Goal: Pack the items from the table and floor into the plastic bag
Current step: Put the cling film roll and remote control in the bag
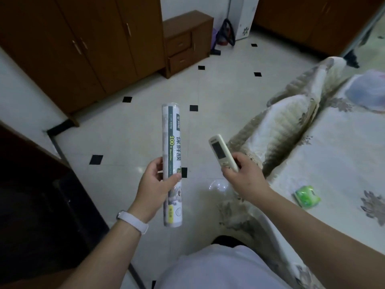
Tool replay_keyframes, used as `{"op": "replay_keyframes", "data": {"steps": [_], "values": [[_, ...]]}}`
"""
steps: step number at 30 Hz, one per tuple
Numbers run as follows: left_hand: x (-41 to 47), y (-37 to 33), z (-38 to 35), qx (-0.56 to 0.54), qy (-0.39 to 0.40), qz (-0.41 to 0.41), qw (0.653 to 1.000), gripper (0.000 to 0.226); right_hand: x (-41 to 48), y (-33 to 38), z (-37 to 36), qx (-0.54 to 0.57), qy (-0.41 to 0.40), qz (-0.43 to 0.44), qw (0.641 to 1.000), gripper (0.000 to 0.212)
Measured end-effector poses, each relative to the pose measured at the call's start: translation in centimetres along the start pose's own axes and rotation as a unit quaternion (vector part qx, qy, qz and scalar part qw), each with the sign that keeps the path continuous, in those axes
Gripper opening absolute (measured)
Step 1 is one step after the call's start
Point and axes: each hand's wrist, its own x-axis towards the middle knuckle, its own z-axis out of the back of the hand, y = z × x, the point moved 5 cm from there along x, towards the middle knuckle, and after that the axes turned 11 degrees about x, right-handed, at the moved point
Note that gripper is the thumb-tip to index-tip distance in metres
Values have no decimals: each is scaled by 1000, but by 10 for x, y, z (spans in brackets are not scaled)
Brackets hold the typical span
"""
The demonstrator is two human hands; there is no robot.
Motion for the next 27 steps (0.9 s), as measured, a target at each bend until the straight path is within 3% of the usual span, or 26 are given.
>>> {"op": "replay_keyframes", "data": {"steps": [7,14,21,27], "values": [[89,-9,21,5,-30,11,999,43,98,7,-43,31,37,-10,999,25],[209,-54,41,22,-71,27,997,45,232,36,-67,61,74,-3,995,12],[314,-119,28,44,-37,-16,998,47,334,72,-36,87,59,1,994,8],[388,-134,17,56,9,-23,998,45,381,77,-24,81,17,-25,996,9]]}}
